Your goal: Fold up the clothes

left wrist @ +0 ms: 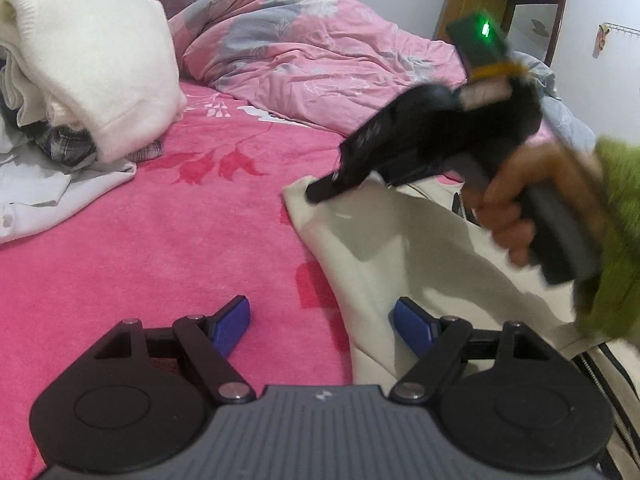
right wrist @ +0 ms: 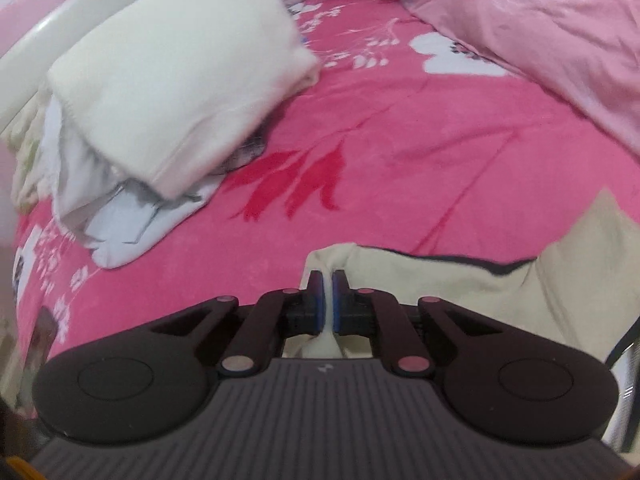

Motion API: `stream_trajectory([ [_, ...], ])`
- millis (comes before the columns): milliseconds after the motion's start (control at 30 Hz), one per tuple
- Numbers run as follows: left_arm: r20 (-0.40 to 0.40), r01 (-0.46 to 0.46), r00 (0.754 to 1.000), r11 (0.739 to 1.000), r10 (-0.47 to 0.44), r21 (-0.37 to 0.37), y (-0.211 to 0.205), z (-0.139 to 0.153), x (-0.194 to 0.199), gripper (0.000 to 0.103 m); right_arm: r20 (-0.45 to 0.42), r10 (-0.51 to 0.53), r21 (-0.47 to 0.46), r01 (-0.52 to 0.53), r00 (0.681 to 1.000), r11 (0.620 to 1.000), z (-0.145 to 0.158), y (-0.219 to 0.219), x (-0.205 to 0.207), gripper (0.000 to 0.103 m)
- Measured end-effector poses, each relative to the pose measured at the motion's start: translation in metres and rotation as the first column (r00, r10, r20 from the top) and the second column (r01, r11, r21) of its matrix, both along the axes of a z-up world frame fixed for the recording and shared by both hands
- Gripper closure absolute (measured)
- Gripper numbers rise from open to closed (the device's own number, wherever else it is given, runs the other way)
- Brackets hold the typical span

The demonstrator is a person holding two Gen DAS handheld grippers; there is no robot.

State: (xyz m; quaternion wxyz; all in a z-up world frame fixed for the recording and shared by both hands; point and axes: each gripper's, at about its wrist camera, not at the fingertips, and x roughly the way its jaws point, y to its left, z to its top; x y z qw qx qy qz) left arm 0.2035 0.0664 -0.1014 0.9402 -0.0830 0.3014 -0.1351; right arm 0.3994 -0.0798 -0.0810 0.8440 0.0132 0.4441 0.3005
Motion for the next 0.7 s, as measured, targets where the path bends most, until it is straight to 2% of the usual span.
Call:
stream_trajectory([
  [167,0.000,0.000,1.000,1.000,0.000,-0.006,0.001,0.000,0.000,0.023,0.027,-0.081,0.153,0.076,0.996,0.985,-0.009,-0.011,0.004,0.098],
  [267,-0.001,0.000,1.000,1.000,0.000,-0.006,0.001,0.000,0.000,0.023,0.033,-0.117,0.209,0.107,0.993,0.972,0.011,-0.031,0.001,0.093],
  [300,-0.001,0.000,1.000,1.000,0.000,-0.005,0.001,0.000,0.000,0.023,0.034,-0.128,0.227,0.117,0.991,0.967,0.017,-0.038,0.000,0.087],
  [333,-0.001,0.000,1.000,1.000,0.000,-0.005,0.001,0.000,0.000,0.023,0.035,-0.140,0.246,0.127,0.990,0.961,0.024,-0.045,0.000,0.077],
  [367,-0.001,0.000,1.000,1.000,0.000,-0.004,0.001,0.000,0.000,0.023,0.036,-0.152,0.264,0.137,0.988,0.955,0.030,-0.052,-0.001,0.070],
  [400,-0.001,0.000,1.000,1.000,0.000,-0.004,0.001,0.000,0.000,0.023,0.037,-0.164,0.283,0.147,0.986,0.948,0.037,-0.059,-0.002,0.056],
  [433,-0.001,0.000,1.000,1.000,0.000,-0.005,0.002,0.000,0.000,0.023,0.036,-0.135,0.255,0.121,0.990,0.959,0.037,-0.061,-0.006,0.048],
  [500,-0.002,0.000,1.000,1.000,0.000,-0.009,0.002,0.000,0.000,0.023,0.019,-0.079,0.206,0.074,0.997,0.976,0.033,-0.065,-0.013,0.044],
  [600,-0.002,0.000,1.000,1.000,0.000,-0.009,0.003,0.000,0.001,0.023,-0.037,-0.032,0.117,0.036,0.999,0.992,0.017,-0.072,-0.017,0.043],
  [700,-0.002,0.000,1.000,1.000,0.000,-0.009,0.002,0.000,0.001,0.023,-0.096,0.020,0.123,-0.008,0.995,0.992,0.006,-0.076,-0.020,0.044],
])
